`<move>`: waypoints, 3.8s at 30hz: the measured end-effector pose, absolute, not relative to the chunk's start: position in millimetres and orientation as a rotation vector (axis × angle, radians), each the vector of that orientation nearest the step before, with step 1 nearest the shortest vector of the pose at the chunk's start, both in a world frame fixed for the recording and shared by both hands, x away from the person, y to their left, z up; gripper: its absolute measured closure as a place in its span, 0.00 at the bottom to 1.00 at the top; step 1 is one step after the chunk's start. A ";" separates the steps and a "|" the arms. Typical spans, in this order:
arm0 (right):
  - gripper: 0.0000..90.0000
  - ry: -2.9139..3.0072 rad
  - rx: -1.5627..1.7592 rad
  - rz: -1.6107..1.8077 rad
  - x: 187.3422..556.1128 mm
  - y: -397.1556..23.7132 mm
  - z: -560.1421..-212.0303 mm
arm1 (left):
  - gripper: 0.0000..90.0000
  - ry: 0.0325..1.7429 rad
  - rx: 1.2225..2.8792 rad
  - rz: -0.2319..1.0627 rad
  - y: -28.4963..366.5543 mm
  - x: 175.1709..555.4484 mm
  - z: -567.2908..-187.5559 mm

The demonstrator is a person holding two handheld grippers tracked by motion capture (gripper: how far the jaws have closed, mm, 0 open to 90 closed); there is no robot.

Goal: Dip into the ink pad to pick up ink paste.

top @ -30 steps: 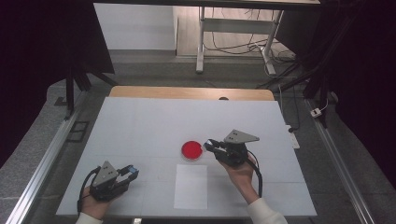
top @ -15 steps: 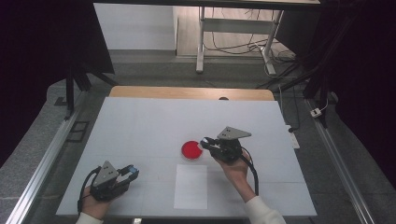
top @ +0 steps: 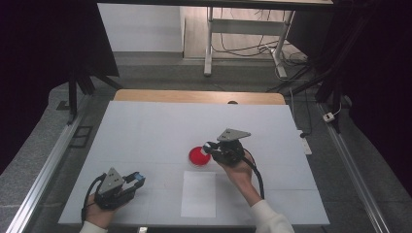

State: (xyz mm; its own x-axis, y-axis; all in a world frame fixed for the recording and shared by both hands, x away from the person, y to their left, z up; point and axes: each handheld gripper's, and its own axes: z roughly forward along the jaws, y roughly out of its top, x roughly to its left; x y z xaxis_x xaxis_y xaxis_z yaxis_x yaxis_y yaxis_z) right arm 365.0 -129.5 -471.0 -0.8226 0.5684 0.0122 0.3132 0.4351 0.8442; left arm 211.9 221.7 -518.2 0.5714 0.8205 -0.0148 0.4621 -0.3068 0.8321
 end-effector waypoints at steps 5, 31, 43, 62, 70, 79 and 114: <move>0.84 2.444 0.760 1.304 369.2 -123.8 -473.6 | 0.73 1.031 1.953 0.533 221.8 211.8 -518.2; 0.84 2.501 0.762 1.206 377.4 -110.4 -485.9 | 0.73 1.030 1.958 0.541 222.6 211.3 -518.1; 0.84 2.532 0.727 1.192 380.4 -110.6 -491.3 | 0.73 1.041 1.963 0.522 226.8 212.2 -520.0; 0.84 2.527 0.758 1.175 383.0 -108.0 -498.5 | 0.73 0.992 1.976 0.503 226.6 204.8 -520.2; 0.84 2.499 0.766 1.184 380.6 -107.6 -501.7 | 0.73 0.996 1.973 0.512 227.5 204.6 -519.8; 0.84 2.487 0.767 1.183 378.3 -106.9 -502.1 | 0.73 0.993 1.972 0.523 225.3 202.5 -518.6; 0.84 2.498 0.663 1.181 369.6 -99.3 -490.8 | 0.73 1.001 1.969 0.528 223.2 202.1 -519.3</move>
